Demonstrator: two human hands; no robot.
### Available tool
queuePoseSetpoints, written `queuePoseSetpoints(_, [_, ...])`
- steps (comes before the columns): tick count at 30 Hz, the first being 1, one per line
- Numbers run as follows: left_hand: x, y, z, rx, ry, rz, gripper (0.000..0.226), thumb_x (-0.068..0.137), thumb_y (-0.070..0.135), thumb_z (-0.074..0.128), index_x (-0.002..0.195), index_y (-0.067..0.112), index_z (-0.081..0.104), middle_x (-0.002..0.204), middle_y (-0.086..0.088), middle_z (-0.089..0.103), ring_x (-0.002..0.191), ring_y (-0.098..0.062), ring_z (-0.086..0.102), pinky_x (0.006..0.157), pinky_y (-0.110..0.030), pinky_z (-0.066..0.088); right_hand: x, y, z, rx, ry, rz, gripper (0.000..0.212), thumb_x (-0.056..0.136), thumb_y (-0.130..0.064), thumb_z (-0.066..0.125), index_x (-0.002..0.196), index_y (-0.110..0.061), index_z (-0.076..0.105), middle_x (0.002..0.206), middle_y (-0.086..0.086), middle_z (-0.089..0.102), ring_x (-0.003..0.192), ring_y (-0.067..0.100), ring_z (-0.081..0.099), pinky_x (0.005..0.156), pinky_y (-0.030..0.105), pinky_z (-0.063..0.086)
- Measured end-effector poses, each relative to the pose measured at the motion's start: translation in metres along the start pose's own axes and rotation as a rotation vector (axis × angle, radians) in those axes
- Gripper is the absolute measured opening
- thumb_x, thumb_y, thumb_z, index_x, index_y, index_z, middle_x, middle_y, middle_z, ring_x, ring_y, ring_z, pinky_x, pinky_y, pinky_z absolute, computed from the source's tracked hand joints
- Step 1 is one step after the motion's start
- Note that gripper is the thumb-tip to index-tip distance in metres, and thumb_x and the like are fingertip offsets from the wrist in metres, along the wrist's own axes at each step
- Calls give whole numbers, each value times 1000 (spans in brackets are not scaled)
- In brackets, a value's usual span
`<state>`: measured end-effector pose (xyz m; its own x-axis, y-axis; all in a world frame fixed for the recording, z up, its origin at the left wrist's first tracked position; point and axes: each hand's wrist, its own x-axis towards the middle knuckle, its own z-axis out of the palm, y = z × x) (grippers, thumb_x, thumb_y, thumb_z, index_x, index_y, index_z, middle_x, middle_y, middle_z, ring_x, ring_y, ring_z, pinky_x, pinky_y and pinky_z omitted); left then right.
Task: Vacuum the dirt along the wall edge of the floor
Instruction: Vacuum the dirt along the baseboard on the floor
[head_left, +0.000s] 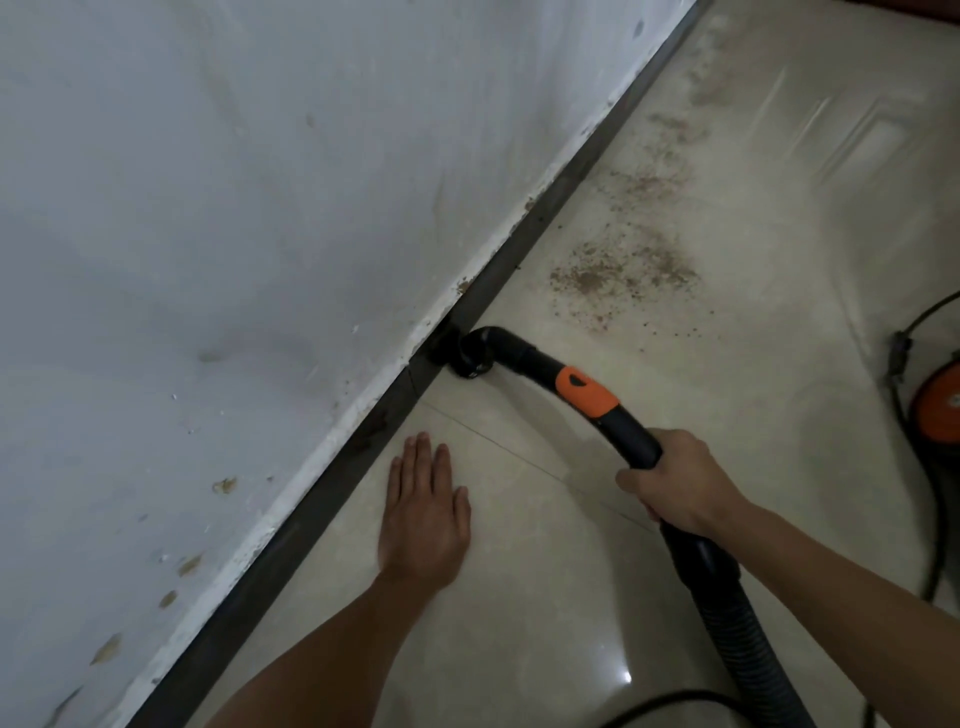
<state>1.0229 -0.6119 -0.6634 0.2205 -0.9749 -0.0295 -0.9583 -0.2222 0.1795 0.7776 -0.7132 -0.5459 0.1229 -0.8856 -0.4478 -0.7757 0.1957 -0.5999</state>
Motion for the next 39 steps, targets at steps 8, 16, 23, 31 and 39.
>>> queuePoseSetpoints(8, [-1, 1, -2, 1, -6, 10, 61, 97, 36, 24, 143, 1, 42, 153, -22, 32, 144, -32, 28, 117, -40, 14, -34, 52, -37, -7, 173, 111, 12, 77, -5, 70, 77, -12, 60, 57, 11, 61, 42, 23, 55, 44, 27, 46])
queuePoseSetpoints(16, [37, 16, -4, -26, -25, 70, 64, 94, 36, 19, 139, 0, 47, 148, -24, 40, 140, -35, 35, 116, -46, 26, -62, 107, -78, 58, 399, 316, 14, 79, 0, 71, 73, 2, 59, 50, 16, 59, 40, 26, 53, 46, 30, 46])
queuePoseSetpoints(23, [63, 42, 8, -36, 0, 8, 71, 93, 41, 10, 147, 2, 33, 156, -21, 26, 147, -32, 19, 121, -43, 10, -23, 81, -57, 107, 355, 234, 11, 78, -3, 69, 74, -2, 58, 53, 13, 59, 39, 23, 51, 41, 25, 43])
queuePoseSetpoints(31, [62, 41, 7, -51, 5, 2, 67, 96, 40, 14, 147, 3, 34, 156, -20, 26, 147, -30, 19, 121, -44, 14, 37, 41, -51, 90, 320, 165, 10, 76, -7, 69, 76, -5, 60, 59, 14, 62, 42, 24, 54, 44, 25, 45])
queuePoseSetpoints(39, [64, 44, 6, -7, 3, -5, 65, 96, 40, 15, 146, 5, 37, 156, -19, 27, 146, -30, 22, 120, -42, 13, 101, 4, -62, 177, 286, 191, 16, 77, -8, 70, 90, -1, 63, 65, 16, 64, 48, 26, 57, 50, 32, 53])
